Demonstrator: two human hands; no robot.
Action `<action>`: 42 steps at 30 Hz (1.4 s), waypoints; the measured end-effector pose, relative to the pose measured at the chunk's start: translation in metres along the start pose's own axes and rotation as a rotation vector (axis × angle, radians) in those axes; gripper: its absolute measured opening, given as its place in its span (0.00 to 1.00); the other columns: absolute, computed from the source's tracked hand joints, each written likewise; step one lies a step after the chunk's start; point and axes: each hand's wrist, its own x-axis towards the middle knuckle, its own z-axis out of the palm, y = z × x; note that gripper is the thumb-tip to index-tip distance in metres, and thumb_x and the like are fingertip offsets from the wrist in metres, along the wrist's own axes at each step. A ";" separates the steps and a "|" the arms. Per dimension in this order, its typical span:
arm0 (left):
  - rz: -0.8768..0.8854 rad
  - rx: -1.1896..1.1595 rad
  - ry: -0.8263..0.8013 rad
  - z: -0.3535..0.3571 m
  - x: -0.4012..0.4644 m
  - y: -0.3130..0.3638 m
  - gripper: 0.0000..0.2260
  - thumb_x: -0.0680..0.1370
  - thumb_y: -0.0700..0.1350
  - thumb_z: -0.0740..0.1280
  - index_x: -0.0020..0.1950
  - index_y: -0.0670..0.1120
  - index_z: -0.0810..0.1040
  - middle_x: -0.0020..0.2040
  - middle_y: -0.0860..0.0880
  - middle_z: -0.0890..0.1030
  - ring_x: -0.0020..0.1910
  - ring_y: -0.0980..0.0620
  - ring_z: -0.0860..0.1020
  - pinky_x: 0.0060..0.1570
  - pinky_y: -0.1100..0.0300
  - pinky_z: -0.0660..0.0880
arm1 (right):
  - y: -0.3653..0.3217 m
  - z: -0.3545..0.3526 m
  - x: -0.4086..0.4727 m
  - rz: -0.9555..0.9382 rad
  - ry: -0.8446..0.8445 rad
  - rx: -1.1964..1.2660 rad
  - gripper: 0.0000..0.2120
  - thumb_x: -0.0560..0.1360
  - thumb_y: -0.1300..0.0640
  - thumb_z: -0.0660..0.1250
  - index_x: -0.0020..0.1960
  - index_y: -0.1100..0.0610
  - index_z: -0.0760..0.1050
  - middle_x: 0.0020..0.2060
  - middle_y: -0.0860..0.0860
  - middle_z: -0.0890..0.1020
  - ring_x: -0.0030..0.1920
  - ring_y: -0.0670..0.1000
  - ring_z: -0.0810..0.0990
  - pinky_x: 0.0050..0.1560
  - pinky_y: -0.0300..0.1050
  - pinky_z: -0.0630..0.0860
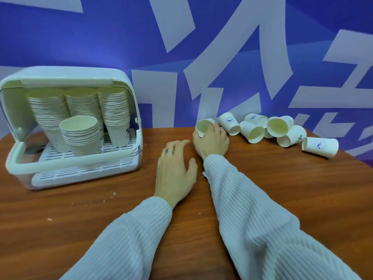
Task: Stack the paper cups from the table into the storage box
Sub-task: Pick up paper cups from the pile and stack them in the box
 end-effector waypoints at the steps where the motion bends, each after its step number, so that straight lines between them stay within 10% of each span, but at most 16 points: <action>1: -0.001 0.012 0.013 -0.001 0.001 0.000 0.24 0.77 0.44 0.68 0.73 0.50 0.70 0.68 0.51 0.72 0.68 0.53 0.69 0.68 0.46 0.71 | 0.001 -0.006 -0.005 -0.006 0.061 0.094 0.26 0.79 0.42 0.61 0.71 0.55 0.74 0.72 0.50 0.75 0.72 0.55 0.69 0.71 0.53 0.64; 7: -0.071 0.201 -0.005 -0.007 0.006 -0.006 0.49 0.71 0.50 0.77 0.83 0.54 0.48 0.77 0.44 0.65 0.77 0.42 0.64 0.75 0.41 0.62 | -0.001 -0.035 -0.056 -0.251 -0.240 0.887 0.24 0.79 0.43 0.62 0.33 0.60 0.74 0.28 0.51 0.74 0.32 0.52 0.71 0.39 0.59 0.73; 12: -0.161 0.074 0.054 -0.012 0.007 -0.009 0.42 0.75 0.49 0.74 0.81 0.54 0.52 0.70 0.45 0.72 0.62 0.40 0.77 0.59 0.46 0.74 | -0.004 -0.027 -0.042 -0.168 -0.015 0.794 0.15 0.80 0.45 0.61 0.52 0.52 0.83 0.47 0.47 0.85 0.51 0.49 0.81 0.56 0.53 0.78; 19: -0.107 0.040 0.004 -0.006 0.004 -0.008 0.43 0.75 0.50 0.74 0.82 0.56 0.50 0.70 0.49 0.70 0.63 0.44 0.76 0.58 0.50 0.72 | 0.030 0.010 0.025 -0.092 0.042 -0.102 0.30 0.76 0.51 0.63 0.78 0.51 0.65 0.81 0.58 0.60 0.81 0.59 0.54 0.80 0.58 0.53; 25: -0.115 0.038 0.010 -0.005 0.004 -0.014 0.44 0.75 0.50 0.75 0.81 0.57 0.49 0.70 0.50 0.69 0.63 0.46 0.75 0.56 0.56 0.69 | 0.025 0.029 0.046 -0.107 0.020 -0.315 0.36 0.76 0.51 0.63 0.82 0.50 0.55 0.78 0.64 0.62 0.80 0.65 0.56 0.80 0.63 0.51; 30: -0.124 0.043 -0.011 -0.004 0.007 -0.012 0.44 0.75 0.50 0.74 0.82 0.57 0.49 0.72 0.51 0.69 0.66 0.47 0.72 0.57 0.57 0.67 | 0.024 0.024 0.045 -0.076 0.197 -0.320 0.30 0.74 0.50 0.67 0.74 0.58 0.69 0.63 0.59 0.77 0.65 0.61 0.73 0.71 0.57 0.67; 42: -0.166 0.001 -0.021 -0.012 0.002 -0.003 0.44 0.76 0.50 0.74 0.82 0.56 0.48 0.74 0.52 0.67 0.68 0.51 0.70 0.56 0.62 0.65 | 0.024 0.001 0.017 -0.090 0.086 -0.237 0.33 0.75 0.45 0.66 0.78 0.51 0.64 0.66 0.56 0.77 0.67 0.59 0.72 0.67 0.55 0.67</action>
